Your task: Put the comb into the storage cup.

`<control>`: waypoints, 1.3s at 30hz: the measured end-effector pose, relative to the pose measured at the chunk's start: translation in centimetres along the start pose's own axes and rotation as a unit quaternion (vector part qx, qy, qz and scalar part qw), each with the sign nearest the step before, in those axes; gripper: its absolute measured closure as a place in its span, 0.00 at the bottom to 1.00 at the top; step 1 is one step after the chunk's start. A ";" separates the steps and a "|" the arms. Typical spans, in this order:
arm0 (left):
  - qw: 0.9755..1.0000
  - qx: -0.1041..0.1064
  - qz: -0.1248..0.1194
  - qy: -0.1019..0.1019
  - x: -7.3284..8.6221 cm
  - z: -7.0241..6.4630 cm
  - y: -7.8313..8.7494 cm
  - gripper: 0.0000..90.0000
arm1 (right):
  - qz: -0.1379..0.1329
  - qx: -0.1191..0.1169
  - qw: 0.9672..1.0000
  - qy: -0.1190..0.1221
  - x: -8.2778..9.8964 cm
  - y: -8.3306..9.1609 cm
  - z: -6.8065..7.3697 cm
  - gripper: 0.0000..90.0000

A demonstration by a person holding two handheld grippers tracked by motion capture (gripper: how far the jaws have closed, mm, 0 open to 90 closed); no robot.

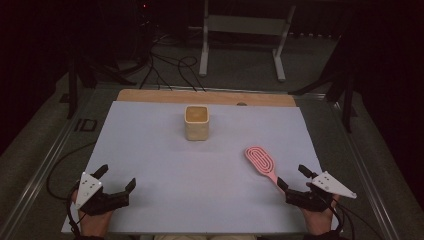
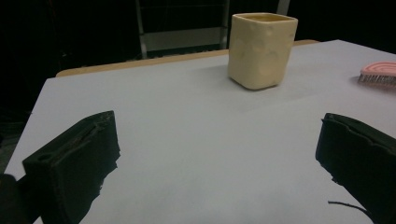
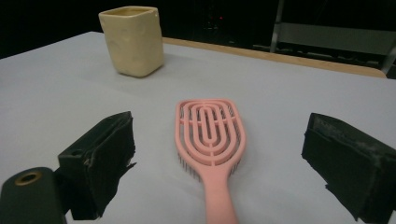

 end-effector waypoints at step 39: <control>1.000 -0.013 0.005 0.007 0.3 0.2 0.1 0.00 | 0.133 0.002 0.991 0.020 -4.1 -4.5 0.3 0.10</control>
Point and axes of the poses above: each handheld gripper's, and its own axes: y roughly backward along the jaws, x roughly out of its underside, z roughly to its left, the point moved 4 cm from there along -y, roughly forward along the jaws, and after that the axes turned 13 degrees about -x, right-handed, at the moved point
